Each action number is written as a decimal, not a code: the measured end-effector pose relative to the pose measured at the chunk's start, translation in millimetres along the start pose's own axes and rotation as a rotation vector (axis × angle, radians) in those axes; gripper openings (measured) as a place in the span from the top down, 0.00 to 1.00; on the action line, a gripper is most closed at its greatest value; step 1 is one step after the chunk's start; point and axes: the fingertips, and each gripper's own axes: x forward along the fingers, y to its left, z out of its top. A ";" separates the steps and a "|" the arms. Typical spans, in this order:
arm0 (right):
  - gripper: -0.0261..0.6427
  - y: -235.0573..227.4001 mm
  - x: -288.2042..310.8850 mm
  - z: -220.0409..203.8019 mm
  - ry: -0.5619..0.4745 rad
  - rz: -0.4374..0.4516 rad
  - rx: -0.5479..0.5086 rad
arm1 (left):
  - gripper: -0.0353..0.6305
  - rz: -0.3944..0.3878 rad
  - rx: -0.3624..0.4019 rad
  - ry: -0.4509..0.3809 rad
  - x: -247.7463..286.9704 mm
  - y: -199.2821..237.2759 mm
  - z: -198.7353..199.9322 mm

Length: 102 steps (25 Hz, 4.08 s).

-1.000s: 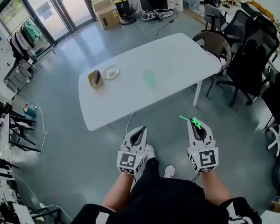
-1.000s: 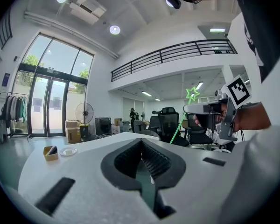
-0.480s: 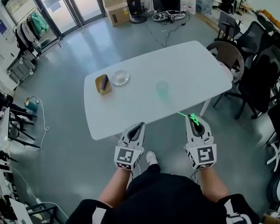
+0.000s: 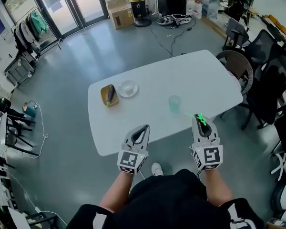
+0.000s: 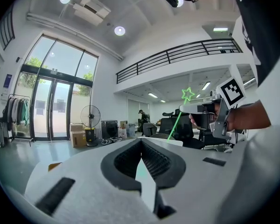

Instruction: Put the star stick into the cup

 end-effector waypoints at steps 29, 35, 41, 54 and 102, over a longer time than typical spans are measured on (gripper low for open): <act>0.93 -48.1 171.1 -133.0 0.269 0.209 0.172 | 0.93 0.108 -0.059 0.095 128.5 61.1 -27.7; 0.93 -43.9 183.3 -160.2 0.329 0.258 0.197 | 0.93 0.120 -0.077 0.125 135.9 63.2 -47.5; 0.93 -38.9 187.7 -175.6 0.368 0.277 0.219 | 0.93 0.150 -0.091 0.136 138.3 71.4 -43.7; 0.93 -47.2 196.7 -197.6 0.412 0.284 0.353 | 0.93 0.138 -0.053 0.173 147.5 66.0 -54.5; 0.96 -34.0 169.0 -91.2 0.245 0.265 0.149 | 0.93 0.058 -0.060 0.084 138.5 44.2 -32.1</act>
